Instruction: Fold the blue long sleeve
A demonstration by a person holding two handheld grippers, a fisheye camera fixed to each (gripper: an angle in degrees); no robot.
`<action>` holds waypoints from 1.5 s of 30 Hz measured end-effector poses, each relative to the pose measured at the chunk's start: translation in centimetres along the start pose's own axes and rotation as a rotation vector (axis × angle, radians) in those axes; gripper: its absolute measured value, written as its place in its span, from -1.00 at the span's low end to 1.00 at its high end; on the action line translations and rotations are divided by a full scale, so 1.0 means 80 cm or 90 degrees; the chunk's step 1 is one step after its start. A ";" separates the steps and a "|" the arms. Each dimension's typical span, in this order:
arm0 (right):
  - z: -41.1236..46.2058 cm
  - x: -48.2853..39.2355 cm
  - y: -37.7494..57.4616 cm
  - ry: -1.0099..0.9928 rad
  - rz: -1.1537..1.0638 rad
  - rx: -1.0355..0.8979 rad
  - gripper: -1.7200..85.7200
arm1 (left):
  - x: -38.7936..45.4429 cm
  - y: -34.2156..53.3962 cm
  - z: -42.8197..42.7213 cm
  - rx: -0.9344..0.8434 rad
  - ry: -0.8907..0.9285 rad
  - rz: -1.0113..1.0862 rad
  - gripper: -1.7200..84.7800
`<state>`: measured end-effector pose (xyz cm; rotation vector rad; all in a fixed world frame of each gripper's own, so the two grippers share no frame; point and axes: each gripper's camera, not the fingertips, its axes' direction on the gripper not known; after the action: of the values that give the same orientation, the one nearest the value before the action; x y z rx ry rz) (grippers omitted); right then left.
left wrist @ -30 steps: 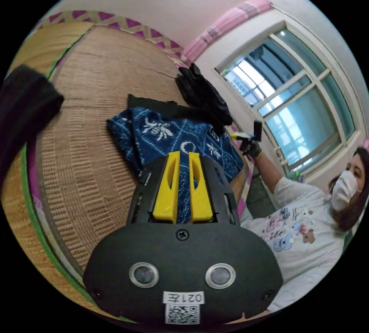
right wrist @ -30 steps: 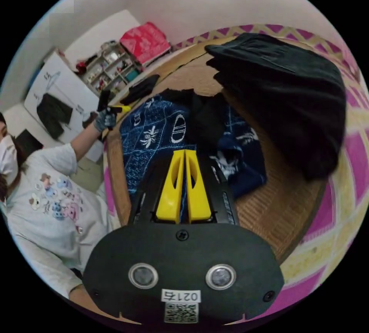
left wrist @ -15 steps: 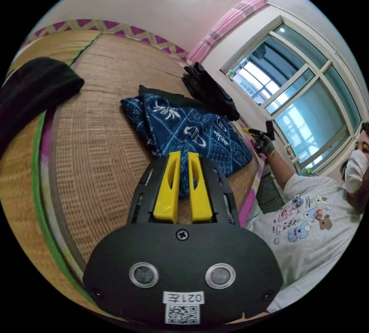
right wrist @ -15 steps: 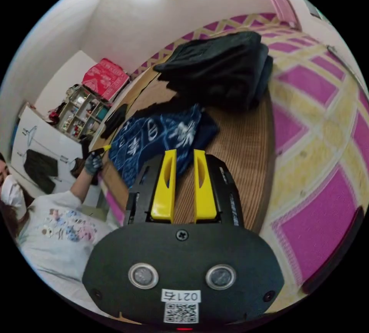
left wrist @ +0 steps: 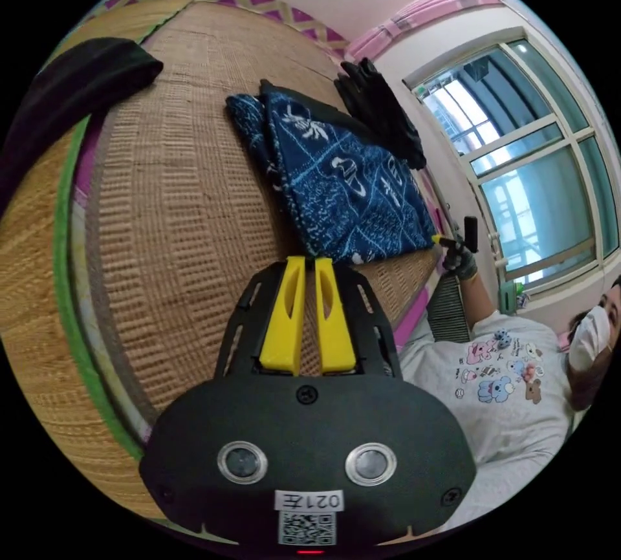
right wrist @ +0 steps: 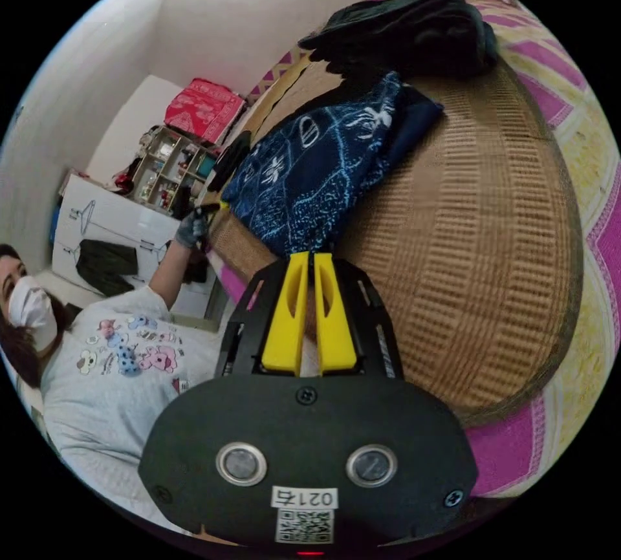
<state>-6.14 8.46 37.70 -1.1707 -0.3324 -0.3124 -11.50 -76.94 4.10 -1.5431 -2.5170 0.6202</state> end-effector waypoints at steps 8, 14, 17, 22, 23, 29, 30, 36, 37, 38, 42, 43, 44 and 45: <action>0.093 -0.103 0.078 -0.094 -0.136 -0.161 -0.88 | -0.021 0.036 -0.048 0.067 -0.098 -0.024 -0.97; -0.025 -0.059 0.028 0.044 -0.111 0.056 -0.75 | 0.087 0.154 -0.041 0.166 0.001 0.020 -0.82; -0.031 -0.012 -0.028 0.106 -0.078 0.066 -0.72 | 0.142 0.190 0.017 0.126 0.125 0.000 -0.74; -0.009 0.051 -0.095 0.005 0.003 0.016 -0.71 | 0.202 0.211 0.112 0.054 0.222 -0.067 -0.67; -0.006 0.057 -0.102 -0.014 0.012 0.009 -0.71 | 0.204 0.212 0.120 0.047 0.236 -0.076 -0.67; -0.002 0.069 -0.127 -0.054 0.027 -0.021 -0.70 | 0.226 0.206 0.147 0.032 0.295 -0.092 -0.70; -0.001 0.070 -0.130 -0.060 0.029 -0.025 -0.70 | 0.231 0.201 0.149 0.022 0.304 -0.092 -0.70; 0.015 0.082 -0.164 -0.109 0.044 -0.076 -0.73 | 0.252 0.187 0.153 -0.022 0.330 -0.086 -0.75; 0.020 0.083 -0.171 -0.117 0.047 -0.085 -0.76 | 0.252 0.185 0.151 -0.024 0.337 -0.088 -0.79; 0.026 0.084 -0.176 -0.124 0.047 -0.093 -0.79 | 0.252 0.184 0.150 -0.027 0.339 -0.088 -0.81; 0.035 0.086 -0.185 -0.136 0.066 -0.107 -0.87 | 0.237 0.180 0.138 -0.025 0.407 -0.092 -0.96; 0.028 0.082 -0.189 -0.161 0.062 -0.093 -0.88 | 0.234 0.178 0.125 -0.013 0.434 -0.080 -0.97; 0.019 0.074 -0.194 -0.185 0.055 -0.080 -0.89 | 0.233 0.176 0.116 -0.004 0.444 -0.073 -0.97; 0.015 0.068 -0.198 -0.196 0.050 -0.076 -0.89 | 0.231 0.172 0.094 0.018 0.460 -0.056 -0.98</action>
<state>-7.73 3.58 53.71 -1.3477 -0.5403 -0.0826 -11.23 -57.45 -10.25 -1.3166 -1.9906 0.0517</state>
